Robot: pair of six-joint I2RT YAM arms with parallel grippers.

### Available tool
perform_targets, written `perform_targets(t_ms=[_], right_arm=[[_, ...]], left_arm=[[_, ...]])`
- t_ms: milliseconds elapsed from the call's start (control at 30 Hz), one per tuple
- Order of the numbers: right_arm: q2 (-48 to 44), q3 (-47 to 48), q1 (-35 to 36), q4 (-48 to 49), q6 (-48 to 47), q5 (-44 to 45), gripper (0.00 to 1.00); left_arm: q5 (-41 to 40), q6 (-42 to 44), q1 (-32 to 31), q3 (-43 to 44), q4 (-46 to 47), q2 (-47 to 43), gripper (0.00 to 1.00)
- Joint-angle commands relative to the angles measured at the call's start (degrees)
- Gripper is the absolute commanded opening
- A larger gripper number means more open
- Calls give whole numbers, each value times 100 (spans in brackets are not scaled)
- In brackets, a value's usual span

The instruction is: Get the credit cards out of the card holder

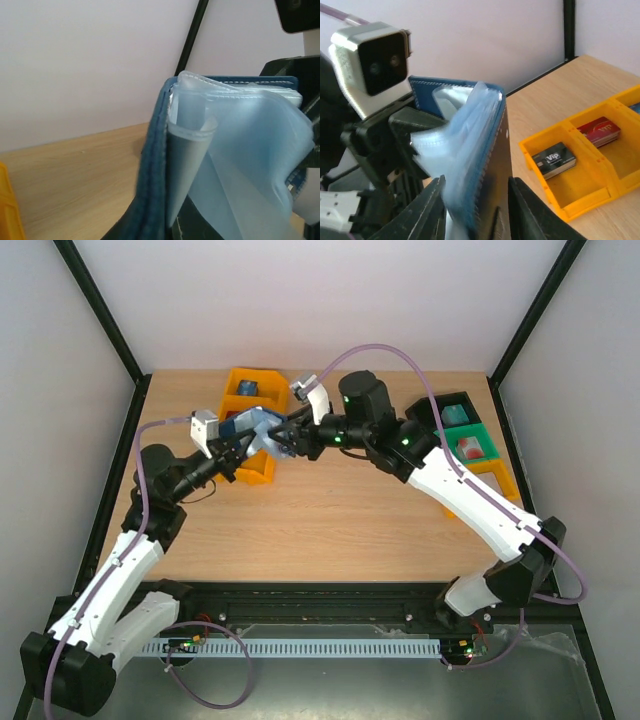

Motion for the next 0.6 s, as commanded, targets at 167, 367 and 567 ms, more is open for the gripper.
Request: perform_targets(t_ms=[167, 367, 567], right_arm=[[-583, -409, -558, 181, -238, -1383, 44], [-514, -498, -563, 361, -4, -875, 41], [-386, -569, -480, 621, 76, -943, 47]], left_arm=[[784, -522, 126, -74, 554, -185, 2], [748, -564, 127, -81, 613, -176, 2], [556, -634, 98, -93, 538, -159, 2]])
